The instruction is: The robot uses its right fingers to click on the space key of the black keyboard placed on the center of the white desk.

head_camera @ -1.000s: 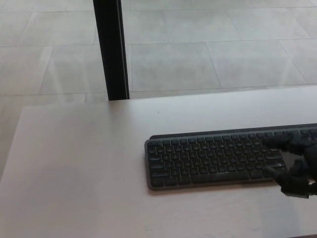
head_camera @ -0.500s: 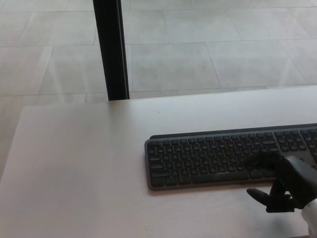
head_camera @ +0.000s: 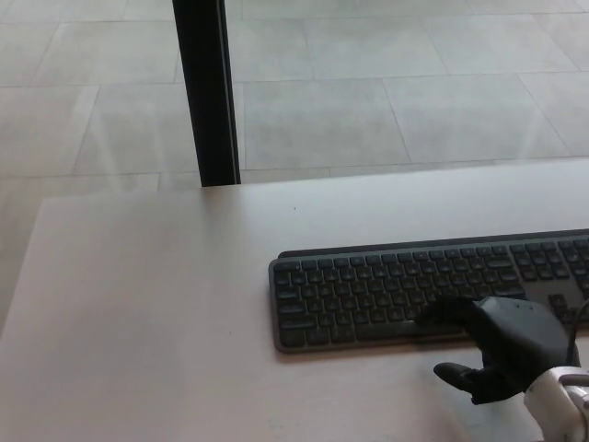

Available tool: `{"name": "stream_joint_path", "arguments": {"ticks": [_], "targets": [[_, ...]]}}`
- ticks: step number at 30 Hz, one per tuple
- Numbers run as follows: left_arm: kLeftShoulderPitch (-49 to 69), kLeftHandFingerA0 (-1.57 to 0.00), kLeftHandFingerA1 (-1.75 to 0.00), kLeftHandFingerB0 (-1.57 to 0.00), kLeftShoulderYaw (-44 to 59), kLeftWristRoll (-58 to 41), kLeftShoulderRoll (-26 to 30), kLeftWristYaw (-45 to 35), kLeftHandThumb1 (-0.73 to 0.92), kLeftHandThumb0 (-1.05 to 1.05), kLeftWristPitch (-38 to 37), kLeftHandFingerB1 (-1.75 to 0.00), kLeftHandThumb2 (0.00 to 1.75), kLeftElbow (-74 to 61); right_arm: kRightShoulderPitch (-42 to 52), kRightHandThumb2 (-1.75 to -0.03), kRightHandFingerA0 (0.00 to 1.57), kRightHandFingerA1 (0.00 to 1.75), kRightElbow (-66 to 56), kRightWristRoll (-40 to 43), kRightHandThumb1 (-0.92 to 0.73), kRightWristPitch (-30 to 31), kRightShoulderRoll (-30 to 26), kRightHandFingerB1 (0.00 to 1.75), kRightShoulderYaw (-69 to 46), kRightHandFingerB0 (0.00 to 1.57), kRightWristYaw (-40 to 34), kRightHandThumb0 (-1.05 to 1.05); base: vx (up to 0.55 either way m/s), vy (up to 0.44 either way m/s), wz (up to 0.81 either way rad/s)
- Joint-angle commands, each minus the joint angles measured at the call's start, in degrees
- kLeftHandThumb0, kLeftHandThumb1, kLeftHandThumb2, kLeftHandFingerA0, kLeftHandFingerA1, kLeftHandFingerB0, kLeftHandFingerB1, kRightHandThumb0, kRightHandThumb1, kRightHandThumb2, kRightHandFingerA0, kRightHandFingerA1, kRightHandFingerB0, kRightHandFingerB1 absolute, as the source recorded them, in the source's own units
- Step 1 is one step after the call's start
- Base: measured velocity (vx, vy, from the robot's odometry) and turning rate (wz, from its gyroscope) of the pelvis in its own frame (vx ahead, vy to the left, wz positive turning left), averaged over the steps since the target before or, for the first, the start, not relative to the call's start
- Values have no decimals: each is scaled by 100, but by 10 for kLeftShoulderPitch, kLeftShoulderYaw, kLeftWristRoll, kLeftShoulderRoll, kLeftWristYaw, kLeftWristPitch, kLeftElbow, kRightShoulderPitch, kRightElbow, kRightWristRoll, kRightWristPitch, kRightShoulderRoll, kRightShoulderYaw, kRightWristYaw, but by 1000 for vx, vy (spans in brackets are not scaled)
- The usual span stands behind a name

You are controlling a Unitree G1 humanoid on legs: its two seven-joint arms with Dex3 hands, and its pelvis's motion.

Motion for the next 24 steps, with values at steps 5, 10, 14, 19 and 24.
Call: {"name": "stream_joint_path", "arguments": {"ticks": [5,10,14,19,24], "targets": [[-2,-74,-68,-54,2,-13,16,5,72,-55,-5,-52,61,4,-39,-69,80,160,28,-178,-59,-60,-35,50,56,55,-41,-41,0,0,0],[-2,-75,-67,-55,-3,-9,17,8,73,-56,-5,-51,62,4,-40,-72,81,160,33,-192,-57,-65,-31,49,65,57,-41,-38,0,0,0],[-3,-75,-69,-54,4,-17,16,4,72,-56,-4,-53,62,3,-42,-70,82,166,37,-204,-59,-64,-27,50,69,53,-32,-39,0,0,0],[-3,-75,-69,-54,4,-17,16,4,72,-56,-4,-53,62,3,-38,-70,82,166,40,-215,-59,-71,-22,50,59,53,-30,-39,0,0,0],[-4,-73,-66,-55,1,-16,16,7,72,-55,-3,-53,61,2,-36,-71,80,162,62,-224,-59,-81,-9,52,55,51,-23,-40,0,0,0]]}}
